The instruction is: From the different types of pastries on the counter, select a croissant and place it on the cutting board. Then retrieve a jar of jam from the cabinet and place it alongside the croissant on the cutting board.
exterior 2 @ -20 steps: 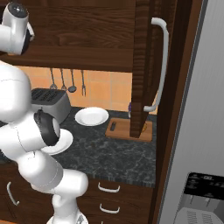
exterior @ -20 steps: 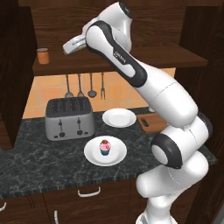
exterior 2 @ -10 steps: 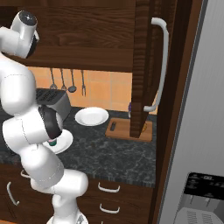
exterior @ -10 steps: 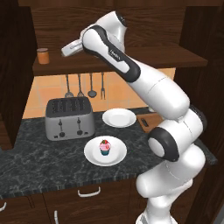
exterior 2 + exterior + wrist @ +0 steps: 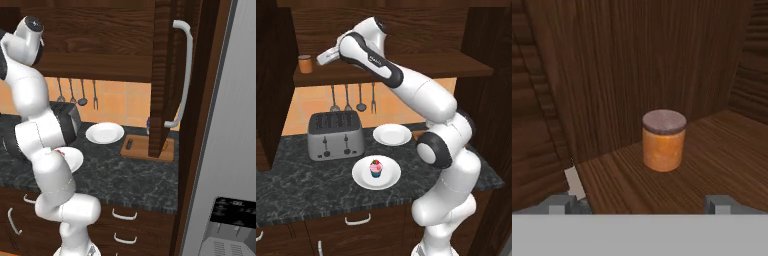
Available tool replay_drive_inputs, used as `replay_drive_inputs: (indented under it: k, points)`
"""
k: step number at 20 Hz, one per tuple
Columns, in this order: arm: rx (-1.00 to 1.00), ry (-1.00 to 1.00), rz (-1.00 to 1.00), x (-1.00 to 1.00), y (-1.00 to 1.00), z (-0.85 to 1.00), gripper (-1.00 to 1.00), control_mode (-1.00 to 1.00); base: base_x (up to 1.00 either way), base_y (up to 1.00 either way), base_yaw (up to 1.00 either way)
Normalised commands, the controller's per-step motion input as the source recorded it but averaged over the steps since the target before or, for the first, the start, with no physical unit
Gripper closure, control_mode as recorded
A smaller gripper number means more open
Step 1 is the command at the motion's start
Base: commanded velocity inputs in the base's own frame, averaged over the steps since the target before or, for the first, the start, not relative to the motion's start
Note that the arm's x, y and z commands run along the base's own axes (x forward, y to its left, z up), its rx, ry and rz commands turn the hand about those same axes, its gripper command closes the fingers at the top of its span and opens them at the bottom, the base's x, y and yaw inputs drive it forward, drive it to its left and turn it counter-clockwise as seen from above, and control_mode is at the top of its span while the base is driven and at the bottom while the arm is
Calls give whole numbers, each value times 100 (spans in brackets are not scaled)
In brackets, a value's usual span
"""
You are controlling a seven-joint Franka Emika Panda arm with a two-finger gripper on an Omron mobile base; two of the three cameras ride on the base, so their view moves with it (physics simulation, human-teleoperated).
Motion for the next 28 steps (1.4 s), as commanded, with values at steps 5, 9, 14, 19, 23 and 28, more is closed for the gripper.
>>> replay_drive_inputs:
  k: [5, 9, 14, 19, 23, 28]
  points:
    - [-11, -8, 0, 39, 32, 0, -100, -100, 0, 0, 0]
    - [-3, -2, 0, 29, 11, 0, -100, -100, 0, 0, 0]
    - [0, 0, 0, 0, 29, -2, -100, -100, 0, 0, 0]
    - [-1, -4, 0, 9, 33, -21, -100, -100, 0, 0, 0]
    - [0, -6, 3, 19, 9, -24, -100, -100, 0, 0, 0]
    - [0, -8, 7, 12, 0, -16, -100, -100, 0, 0, 0]
